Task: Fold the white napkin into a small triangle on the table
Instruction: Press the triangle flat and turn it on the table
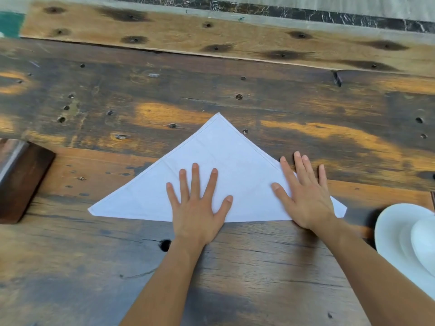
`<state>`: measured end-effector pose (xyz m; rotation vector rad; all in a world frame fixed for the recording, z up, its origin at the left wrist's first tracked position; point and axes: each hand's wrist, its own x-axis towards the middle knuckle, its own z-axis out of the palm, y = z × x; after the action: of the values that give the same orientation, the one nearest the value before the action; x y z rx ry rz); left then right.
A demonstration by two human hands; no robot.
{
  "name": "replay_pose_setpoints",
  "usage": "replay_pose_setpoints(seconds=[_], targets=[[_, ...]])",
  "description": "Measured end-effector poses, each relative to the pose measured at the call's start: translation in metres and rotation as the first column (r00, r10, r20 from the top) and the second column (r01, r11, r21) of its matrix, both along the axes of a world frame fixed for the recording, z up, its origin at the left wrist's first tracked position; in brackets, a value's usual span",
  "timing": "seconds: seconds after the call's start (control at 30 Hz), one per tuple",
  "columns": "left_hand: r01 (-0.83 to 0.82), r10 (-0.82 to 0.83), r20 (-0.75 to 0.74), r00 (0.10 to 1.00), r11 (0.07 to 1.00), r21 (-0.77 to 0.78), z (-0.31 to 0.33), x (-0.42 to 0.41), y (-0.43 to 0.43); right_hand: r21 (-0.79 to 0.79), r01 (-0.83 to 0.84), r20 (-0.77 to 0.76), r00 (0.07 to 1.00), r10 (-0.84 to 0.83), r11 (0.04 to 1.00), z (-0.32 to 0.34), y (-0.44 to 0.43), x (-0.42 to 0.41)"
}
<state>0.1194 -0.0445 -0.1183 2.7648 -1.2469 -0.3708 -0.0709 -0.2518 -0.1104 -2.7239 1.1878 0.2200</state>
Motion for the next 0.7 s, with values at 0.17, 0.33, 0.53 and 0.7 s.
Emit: replay_pose_setpoints(seconds=[0.17, 0.33, 0.53, 0.7], targets=[[0.016, -0.016, 0.001, 1.000, 1.000, 0.000, -0.001, 0.003, 0.000, 0.001, 0.068, 0.013, 0.998, -0.069, 0.998, 0.002, 0.007, 0.001], [0.196, -0.198, 0.035, 0.980, 0.980, 0.044, 0.003, 0.027, -0.004, 0.039, 0.203, 0.064, 0.977, -0.206, 0.978, 0.006, 0.043, -0.012], [0.468, -0.472, 0.036, 0.881, 0.880, 0.081, 0.009, 0.047, -0.010, 0.046, 0.268, 0.061, 0.961, -0.271, 0.962, 0.004, 0.113, -0.044], [0.639, -0.649, -0.024, 0.760, 0.740, 0.209, 0.024, 0.055, -0.038, 0.025, 0.343, 0.025, 0.939, -0.344, 0.939, 0.005, 0.152, -0.058]])
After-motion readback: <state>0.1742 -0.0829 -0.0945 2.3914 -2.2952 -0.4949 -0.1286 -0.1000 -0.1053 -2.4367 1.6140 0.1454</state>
